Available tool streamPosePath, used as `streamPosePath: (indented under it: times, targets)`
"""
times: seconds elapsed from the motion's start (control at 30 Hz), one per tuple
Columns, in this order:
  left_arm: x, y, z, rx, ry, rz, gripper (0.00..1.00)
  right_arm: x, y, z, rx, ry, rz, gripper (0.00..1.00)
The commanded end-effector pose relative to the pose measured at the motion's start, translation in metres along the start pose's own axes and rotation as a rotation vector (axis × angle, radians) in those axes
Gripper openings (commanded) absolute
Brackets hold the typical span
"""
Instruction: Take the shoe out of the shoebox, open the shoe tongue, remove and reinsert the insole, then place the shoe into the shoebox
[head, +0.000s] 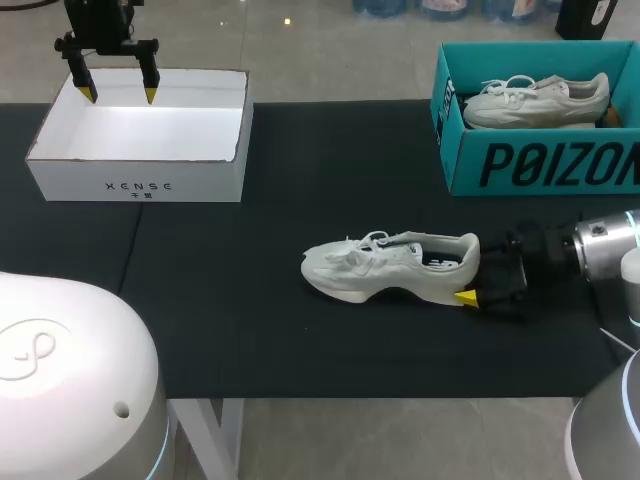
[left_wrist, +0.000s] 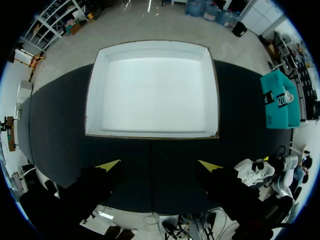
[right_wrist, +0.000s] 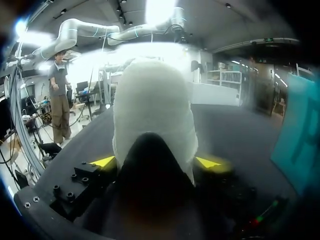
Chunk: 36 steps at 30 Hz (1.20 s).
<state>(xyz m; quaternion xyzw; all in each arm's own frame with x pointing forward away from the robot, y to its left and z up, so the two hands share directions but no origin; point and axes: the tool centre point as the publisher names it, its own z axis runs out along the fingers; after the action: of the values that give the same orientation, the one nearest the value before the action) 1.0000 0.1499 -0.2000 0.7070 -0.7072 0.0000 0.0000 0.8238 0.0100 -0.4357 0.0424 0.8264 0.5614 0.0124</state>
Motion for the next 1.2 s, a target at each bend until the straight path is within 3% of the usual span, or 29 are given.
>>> streamPosePath:
  times: [0.03, 0.1, 0.13, 0.17, 0.2, 1.2]
  targets:
    - [0.0, 0.0, 0.0, 0.0, 0.0, 0.0, 1.0, -0.0027, -0.0036, 0.0051, 0.0, 0.001, 0.004, 1.0]
    - [0.0, 0.0, 0.0, 0.0, 0.0, 0.0, 1.0, -0.003, -0.0041, 0.006, -0.002, 0.0, 0.004, 1.0]
    - [0.0, 0.0, 0.0, 0.0, 0.0, 0.0, 1.0, -0.0032, -0.0043, 0.0066, -0.003, -0.001, 0.004, 0.86]
    - [0.0, 0.0, 0.0, 0.0, 0.0, 0.0, 1.0, -0.0035, -0.0045, 0.0073, -0.004, -0.002, 0.006, 0.24]
    - [0.0, 0.0, 0.0, 0.0, 0.0, 0.0, 1.0, -0.0037, -0.0047, 0.008, -0.005, -0.005, 0.013, 0.0]
    - [0.0, 0.0, 0.0, 0.0, 0.0, 0.0, 1.0, -0.0035, -0.0052, 0.0094, -0.007, -0.008, 0.03, 0.0]
